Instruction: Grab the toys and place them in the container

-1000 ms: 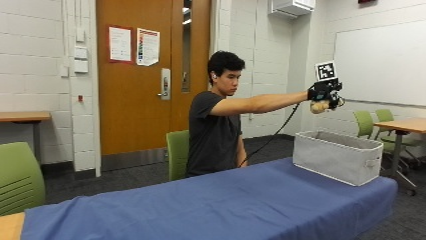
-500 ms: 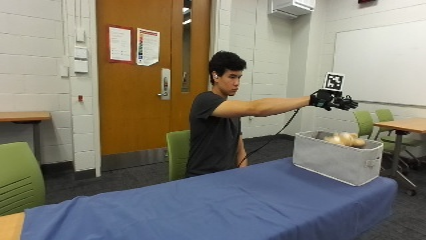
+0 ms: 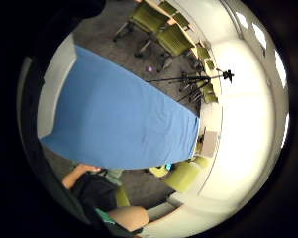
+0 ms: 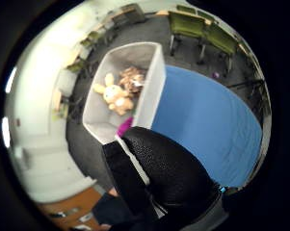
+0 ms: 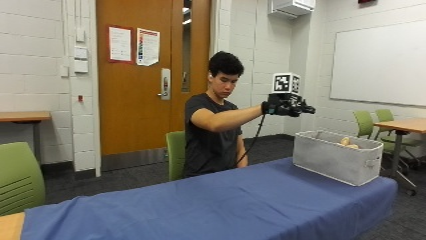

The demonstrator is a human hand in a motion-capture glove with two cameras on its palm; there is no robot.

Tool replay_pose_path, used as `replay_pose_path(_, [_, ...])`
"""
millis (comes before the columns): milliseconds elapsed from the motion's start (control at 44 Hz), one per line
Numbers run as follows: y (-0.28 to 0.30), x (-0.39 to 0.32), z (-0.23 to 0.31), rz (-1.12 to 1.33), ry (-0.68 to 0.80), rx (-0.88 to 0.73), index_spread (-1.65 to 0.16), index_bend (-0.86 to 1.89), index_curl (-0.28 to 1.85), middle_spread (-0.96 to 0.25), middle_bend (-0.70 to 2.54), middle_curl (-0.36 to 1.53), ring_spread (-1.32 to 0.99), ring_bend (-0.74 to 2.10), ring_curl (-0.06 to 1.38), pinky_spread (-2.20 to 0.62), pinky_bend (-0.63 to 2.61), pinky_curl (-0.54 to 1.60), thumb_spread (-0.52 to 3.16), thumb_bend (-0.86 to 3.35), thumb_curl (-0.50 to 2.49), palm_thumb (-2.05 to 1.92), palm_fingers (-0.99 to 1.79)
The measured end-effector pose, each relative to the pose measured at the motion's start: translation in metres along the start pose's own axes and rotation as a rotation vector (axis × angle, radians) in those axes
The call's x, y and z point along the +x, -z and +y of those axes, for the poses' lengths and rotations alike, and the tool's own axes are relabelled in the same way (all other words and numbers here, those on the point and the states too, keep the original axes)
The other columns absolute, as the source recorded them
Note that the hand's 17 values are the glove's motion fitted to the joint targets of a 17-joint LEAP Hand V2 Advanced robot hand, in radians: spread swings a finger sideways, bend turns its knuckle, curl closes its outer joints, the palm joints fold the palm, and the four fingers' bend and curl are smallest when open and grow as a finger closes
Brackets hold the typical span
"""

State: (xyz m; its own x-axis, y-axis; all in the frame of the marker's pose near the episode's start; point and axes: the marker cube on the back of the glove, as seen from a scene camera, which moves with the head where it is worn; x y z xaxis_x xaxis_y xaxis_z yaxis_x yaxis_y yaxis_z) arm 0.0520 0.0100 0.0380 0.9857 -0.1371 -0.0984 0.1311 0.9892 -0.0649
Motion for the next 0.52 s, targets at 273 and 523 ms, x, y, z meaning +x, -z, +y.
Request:
replay_pose_path(273, [-0.048,0.108,0.067,-0.060,-0.223,-0.001,-0.27,0.13,0.26,-0.05,0.20,0.38,-0.13,0.17,0.26,-0.05,0.74,0.33,1.09,-0.12,0.29,-0.18,-0.09])
replay_pose_path(523, [-0.056,0.130,0.075,-0.051,-0.263,0.020,-0.28,0.13,0.26,-0.05,0.20,0.39,-0.14,0.17,0.26,-0.05,0.72,0.33,1.08,-0.12,0.20,-0.17,-0.09])
